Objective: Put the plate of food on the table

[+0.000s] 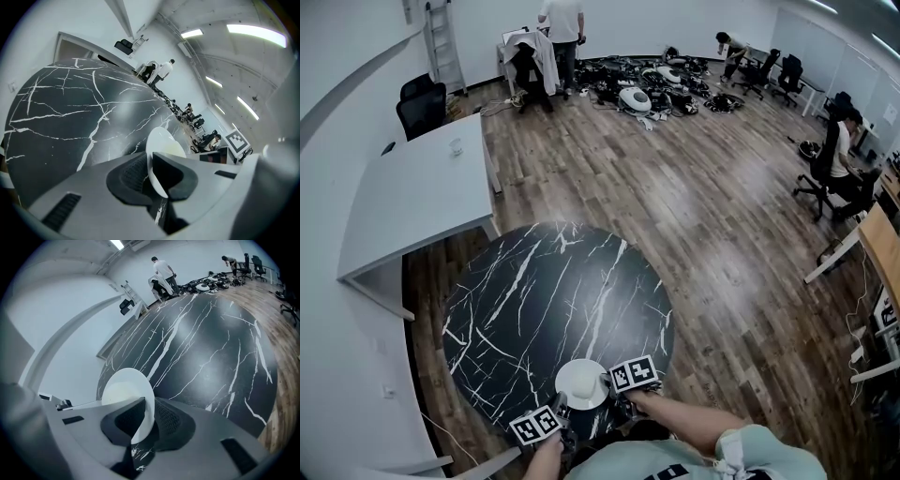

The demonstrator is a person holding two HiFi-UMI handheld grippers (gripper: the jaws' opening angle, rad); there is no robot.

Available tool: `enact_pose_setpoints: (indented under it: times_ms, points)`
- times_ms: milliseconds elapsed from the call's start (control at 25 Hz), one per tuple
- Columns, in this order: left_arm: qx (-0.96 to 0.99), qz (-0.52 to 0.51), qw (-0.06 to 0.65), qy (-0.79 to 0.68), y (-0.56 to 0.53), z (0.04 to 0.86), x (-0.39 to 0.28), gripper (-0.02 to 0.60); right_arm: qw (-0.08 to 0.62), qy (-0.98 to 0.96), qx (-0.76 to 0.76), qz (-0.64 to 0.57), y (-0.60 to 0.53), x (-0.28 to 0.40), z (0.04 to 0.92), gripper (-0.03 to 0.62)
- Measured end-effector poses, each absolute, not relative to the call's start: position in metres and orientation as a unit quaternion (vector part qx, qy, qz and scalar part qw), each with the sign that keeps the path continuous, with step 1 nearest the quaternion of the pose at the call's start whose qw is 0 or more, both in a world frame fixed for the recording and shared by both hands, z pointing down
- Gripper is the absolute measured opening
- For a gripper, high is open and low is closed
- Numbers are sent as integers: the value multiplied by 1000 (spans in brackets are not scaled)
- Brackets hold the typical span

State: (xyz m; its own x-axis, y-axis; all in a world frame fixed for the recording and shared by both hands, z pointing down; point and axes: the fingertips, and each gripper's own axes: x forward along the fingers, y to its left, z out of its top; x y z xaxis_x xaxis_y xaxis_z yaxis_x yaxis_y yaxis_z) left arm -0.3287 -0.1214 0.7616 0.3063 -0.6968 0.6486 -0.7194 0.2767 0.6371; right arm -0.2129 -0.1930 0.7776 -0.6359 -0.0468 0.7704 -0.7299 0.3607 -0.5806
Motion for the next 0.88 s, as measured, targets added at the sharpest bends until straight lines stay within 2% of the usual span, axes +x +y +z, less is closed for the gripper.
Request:
enact_pose_setpoints:
  times_ms: [880]
  points:
    - [606, 35, 521, -600, -128, 799, -336, 46, 358, -761, 263, 472, -199, -222, 806, 61]
